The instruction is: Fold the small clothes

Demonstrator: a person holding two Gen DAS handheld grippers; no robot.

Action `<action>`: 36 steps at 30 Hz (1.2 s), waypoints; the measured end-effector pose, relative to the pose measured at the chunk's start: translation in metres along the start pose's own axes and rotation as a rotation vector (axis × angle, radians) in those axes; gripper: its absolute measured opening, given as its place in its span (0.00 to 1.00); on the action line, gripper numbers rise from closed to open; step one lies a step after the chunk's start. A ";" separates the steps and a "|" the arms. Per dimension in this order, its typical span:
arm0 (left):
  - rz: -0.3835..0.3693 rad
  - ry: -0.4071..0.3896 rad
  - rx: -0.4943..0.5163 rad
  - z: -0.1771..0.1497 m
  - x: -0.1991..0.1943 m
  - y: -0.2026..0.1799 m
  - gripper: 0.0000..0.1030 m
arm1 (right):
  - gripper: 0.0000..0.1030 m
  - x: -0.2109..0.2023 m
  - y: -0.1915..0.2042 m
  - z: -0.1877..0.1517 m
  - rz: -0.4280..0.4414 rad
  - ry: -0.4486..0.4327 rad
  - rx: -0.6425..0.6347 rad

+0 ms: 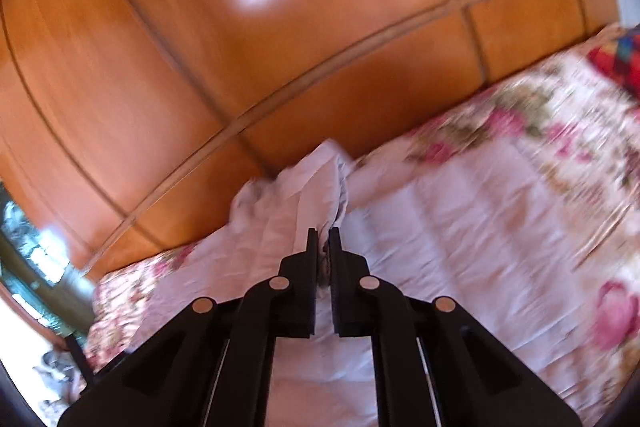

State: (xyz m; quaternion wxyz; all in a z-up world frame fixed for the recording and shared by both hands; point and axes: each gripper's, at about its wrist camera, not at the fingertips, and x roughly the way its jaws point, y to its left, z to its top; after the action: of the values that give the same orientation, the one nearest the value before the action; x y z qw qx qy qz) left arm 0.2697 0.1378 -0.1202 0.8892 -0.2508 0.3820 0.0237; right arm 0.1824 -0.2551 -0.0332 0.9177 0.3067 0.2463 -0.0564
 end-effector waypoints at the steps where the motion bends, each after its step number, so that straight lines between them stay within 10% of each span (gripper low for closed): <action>1: -0.004 -0.016 0.026 -0.004 -0.001 -0.003 0.50 | 0.04 0.001 -0.005 0.000 -0.027 0.002 -0.005; 21: 0.007 0.009 0.006 -0.023 -0.016 0.010 0.53 | 0.05 0.038 -0.053 -0.052 -0.052 0.058 0.009; 28: 0.088 -0.158 -0.102 -0.018 -0.069 0.019 0.53 | 0.05 0.039 -0.058 -0.054 -0.030 0.054 0.034; 36: -0.003 -0.126 0.221 0.001 -0.027 -0.086 0.53 | 0.08 0.040 -0.051 -0.055 -0.049 0.049 -0.006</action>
State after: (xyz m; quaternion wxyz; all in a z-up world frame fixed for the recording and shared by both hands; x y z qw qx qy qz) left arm 0.2715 0.0677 -0.0645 0.9336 -0.1497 0.3254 -0.0042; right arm 0.1815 -0.2617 -0.1181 0.9107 0.2989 0.2763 -0.0702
